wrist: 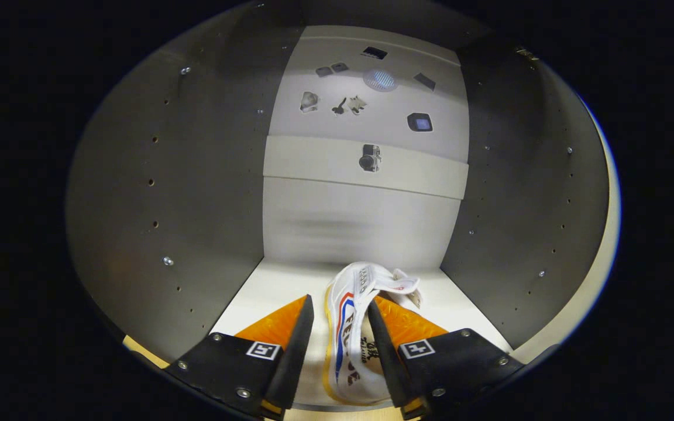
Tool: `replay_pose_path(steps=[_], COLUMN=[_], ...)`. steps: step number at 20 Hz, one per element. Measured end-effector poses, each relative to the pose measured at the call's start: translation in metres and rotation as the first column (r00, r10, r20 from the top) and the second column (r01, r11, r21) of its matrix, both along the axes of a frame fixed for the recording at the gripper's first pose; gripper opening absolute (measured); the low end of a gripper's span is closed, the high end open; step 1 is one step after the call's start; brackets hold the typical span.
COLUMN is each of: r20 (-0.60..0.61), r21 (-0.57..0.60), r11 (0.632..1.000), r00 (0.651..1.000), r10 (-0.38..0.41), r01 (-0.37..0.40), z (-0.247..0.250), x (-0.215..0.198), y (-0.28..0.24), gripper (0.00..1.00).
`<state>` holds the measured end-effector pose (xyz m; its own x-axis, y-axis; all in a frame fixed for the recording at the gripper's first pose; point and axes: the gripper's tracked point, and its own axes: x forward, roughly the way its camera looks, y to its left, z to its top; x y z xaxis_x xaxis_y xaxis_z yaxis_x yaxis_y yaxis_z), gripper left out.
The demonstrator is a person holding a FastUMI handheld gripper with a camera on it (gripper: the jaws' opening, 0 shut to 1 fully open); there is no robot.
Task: Open the shoe cabinet door, grab the shoes and put them into the shoe cabinet, then close the shoe cabinet door.
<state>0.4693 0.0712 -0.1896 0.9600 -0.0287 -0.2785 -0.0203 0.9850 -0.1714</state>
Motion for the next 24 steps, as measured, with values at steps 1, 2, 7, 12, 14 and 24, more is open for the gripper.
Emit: replay_pose_path(steps=[1,2,7,12,14,24], r20=[0.019,0.049,0.084,0.186,0.211,0.220], r21=[-0.005,-0.004,0.027,0.054,0.058,0.144], r11=[1.000,1.000,1.000,0.998,0.998,0.990], r00=[1.000,0.999,0.996,0.982,0.977,0.975], r10=[-0.008,-0.008,0.004,0.004,-0.005,-0.035], r01=[0.008,0.008,-0.007,-0.014,-0.008,0.003], z=[0.006,0.014,0.035,0.078,0.092,0.120], x=[-0.001,0.001,-0.013,-0.081,-0.121,-0.282], y=[-0.002,0.000,0.001,-0.010,-0.019,-0.048], gripper=[0.63,0.73,0.80,0.83,0.83,0.85])
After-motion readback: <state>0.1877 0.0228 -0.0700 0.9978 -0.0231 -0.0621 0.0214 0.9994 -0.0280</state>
